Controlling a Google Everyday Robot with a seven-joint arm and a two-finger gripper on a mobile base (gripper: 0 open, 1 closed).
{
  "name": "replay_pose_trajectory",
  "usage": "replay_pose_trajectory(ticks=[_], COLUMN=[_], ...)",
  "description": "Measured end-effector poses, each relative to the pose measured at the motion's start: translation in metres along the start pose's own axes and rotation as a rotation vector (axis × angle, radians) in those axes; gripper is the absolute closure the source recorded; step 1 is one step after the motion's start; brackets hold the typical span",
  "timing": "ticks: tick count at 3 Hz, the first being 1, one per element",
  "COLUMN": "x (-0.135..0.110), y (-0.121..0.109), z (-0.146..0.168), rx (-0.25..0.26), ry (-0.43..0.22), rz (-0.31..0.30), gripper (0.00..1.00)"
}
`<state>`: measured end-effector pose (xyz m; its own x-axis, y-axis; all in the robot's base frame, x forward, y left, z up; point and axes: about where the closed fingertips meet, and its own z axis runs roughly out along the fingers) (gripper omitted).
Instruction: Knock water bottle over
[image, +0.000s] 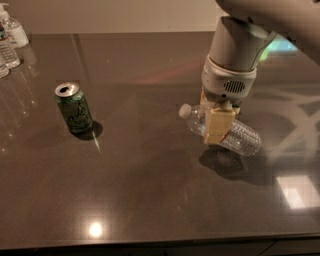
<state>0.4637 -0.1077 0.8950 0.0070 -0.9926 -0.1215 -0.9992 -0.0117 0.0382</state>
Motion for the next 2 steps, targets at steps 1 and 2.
replay_pose_trajectory(ticks=[1, 2], x=[0.007, 0.012], y=[0.002, 0.002], z=[0.021, 0.037], rx=[-0.019, -0.033], ry=[0.087, 0.144], rz=[-0.021, -0.039], gripper=[0.82, 0.59])
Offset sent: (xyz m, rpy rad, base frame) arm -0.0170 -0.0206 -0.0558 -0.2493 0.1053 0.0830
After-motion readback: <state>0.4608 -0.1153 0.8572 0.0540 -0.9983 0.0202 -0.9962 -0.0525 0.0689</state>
